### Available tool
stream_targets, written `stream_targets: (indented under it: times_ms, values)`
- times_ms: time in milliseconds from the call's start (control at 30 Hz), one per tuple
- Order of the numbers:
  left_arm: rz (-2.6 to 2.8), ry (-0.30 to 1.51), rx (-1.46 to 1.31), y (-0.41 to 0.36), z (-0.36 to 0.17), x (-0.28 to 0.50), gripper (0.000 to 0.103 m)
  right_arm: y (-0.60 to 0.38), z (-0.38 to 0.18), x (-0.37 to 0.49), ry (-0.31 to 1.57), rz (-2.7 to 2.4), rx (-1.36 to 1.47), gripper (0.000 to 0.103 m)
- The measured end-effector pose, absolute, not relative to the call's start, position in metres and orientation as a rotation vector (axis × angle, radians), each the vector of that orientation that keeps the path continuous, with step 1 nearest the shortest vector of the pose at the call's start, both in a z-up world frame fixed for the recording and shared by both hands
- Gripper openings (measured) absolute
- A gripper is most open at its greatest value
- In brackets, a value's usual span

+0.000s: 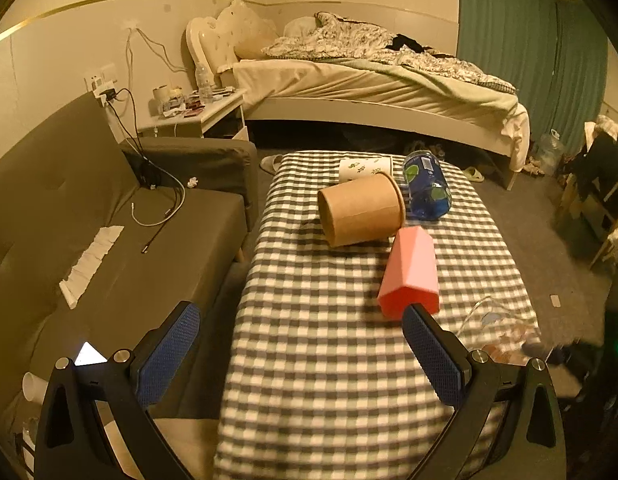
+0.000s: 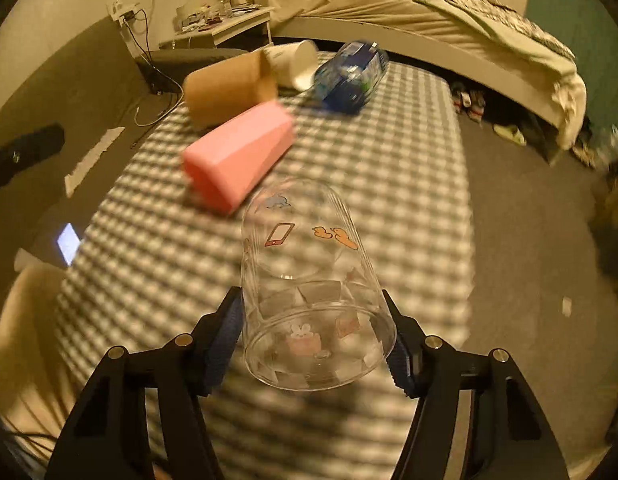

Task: Flip cup upside down
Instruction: 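Lift the clear glass cup off the table with the right gripper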

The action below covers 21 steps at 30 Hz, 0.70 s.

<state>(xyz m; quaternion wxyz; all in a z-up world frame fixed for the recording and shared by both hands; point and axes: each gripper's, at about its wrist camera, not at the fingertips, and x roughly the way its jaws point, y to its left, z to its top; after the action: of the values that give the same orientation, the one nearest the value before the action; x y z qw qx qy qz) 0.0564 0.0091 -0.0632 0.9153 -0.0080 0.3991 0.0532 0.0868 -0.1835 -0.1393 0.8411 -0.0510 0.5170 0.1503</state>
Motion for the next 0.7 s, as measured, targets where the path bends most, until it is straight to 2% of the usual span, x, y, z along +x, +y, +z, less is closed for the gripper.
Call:
stream_targets:
  times_ms: [300, 600, 633, 700]
  values:
    - [0.139, 0.83, -0.021, 0.042, -0.068, 0.019, 0.103, -0.128, -0.166, 0.038, 1.137, 0.296, -0.024, 0.06]
    - [0.161, 0.846, -0.046, 0.054, -0.077, 0.003, 0.103, -0.113, -0.178, 0.028, 1.162, 0.277, -0.013, 0.06]
    - [0.159, 0.847, -0.047, 0.053, -0.077, 0.003, 0.103, -0.115, -0.176, 0.026, 1.155, 0.275, -0.012, 0.062]
    - [0.157, 0.843, -0.042, 0.049, -0.075, 0.003, 0.103, -0.117, -0.166, 0.024, 1.127, 0.263, -0.014, 0.075]
